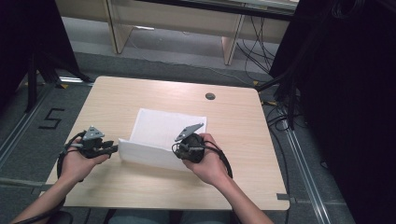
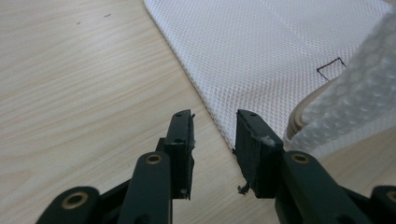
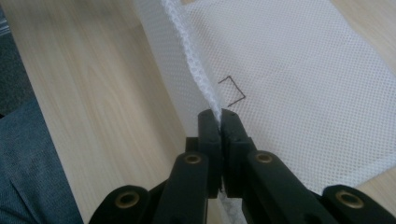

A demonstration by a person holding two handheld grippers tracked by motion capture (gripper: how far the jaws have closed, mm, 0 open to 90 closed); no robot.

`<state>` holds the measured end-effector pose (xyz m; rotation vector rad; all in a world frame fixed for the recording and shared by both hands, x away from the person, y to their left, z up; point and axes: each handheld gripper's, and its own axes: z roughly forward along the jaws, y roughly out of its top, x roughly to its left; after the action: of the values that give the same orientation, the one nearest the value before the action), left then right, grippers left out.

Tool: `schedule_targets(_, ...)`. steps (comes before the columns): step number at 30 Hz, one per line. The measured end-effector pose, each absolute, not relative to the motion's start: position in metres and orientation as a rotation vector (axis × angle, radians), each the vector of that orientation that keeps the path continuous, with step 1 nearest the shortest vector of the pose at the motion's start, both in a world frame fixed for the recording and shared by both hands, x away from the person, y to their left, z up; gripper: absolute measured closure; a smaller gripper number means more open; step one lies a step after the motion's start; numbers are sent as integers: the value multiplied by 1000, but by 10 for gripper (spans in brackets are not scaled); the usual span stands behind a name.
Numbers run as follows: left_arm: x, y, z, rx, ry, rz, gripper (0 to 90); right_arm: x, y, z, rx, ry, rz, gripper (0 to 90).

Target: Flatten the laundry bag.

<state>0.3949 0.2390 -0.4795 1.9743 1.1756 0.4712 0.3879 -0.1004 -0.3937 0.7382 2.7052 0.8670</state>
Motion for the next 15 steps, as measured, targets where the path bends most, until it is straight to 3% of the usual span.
schedule_targets(15, 395, 238, -480, 1966, 1176, 470, 644, 375, -103, -402, 750, 2737, 859, 895)
